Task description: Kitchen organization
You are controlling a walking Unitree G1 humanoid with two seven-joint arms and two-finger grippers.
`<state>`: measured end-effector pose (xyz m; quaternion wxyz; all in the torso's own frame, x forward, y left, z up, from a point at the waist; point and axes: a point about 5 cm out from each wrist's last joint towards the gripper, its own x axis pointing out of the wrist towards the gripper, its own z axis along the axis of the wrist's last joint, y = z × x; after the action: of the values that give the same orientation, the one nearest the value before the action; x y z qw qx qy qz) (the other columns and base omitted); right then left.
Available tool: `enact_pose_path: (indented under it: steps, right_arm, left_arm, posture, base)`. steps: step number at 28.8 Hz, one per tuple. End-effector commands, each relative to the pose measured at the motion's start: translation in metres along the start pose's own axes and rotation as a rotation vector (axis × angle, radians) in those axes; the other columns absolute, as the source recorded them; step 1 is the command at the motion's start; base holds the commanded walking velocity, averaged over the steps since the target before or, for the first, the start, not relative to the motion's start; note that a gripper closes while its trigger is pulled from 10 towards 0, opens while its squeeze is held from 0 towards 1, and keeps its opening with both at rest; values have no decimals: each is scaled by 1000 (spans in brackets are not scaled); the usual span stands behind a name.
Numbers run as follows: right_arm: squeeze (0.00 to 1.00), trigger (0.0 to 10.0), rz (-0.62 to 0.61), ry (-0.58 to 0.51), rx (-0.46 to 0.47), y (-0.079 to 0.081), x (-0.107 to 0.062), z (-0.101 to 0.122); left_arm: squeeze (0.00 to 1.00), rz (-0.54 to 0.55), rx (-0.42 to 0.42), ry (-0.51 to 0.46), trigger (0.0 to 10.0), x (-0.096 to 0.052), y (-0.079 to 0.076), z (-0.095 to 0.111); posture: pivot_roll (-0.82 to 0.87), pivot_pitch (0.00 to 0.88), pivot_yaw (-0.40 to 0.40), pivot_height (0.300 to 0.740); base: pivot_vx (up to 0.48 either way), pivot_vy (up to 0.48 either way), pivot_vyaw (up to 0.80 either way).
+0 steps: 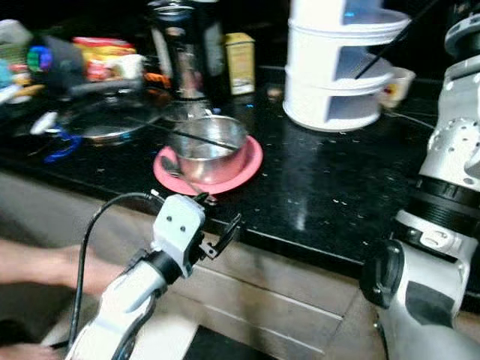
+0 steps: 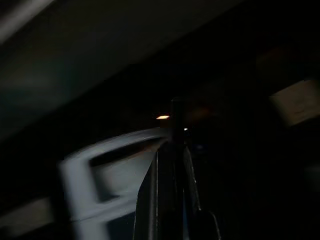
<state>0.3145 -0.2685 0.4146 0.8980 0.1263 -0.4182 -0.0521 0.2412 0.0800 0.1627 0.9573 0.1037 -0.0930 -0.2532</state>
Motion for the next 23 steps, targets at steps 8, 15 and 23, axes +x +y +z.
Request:
enact_pose_path:
  steps: [8,15,23]
  right_arm:
    - [0,10000,21,72,-318,7,-6,-25]
    - [0,10000,37,92,-384,13,-11,-36]
    - [0,10000,49,74,-459,17,-14,-40]
  left_arm:
    - [0,-21,-1,7,10000,1,-2,-2]
    - [0,-5,-13,7,10000,0,1,-2]
    - [0,26,-18,-3,10000,1,5,1]
  posture:
    - [-30,0,28,740]
    - [-29,0,26,740]
    - [-29,0,26,740]
  base:
    - [0,0,-788]
    - [0,0,-788]
    - [0,0,-394]
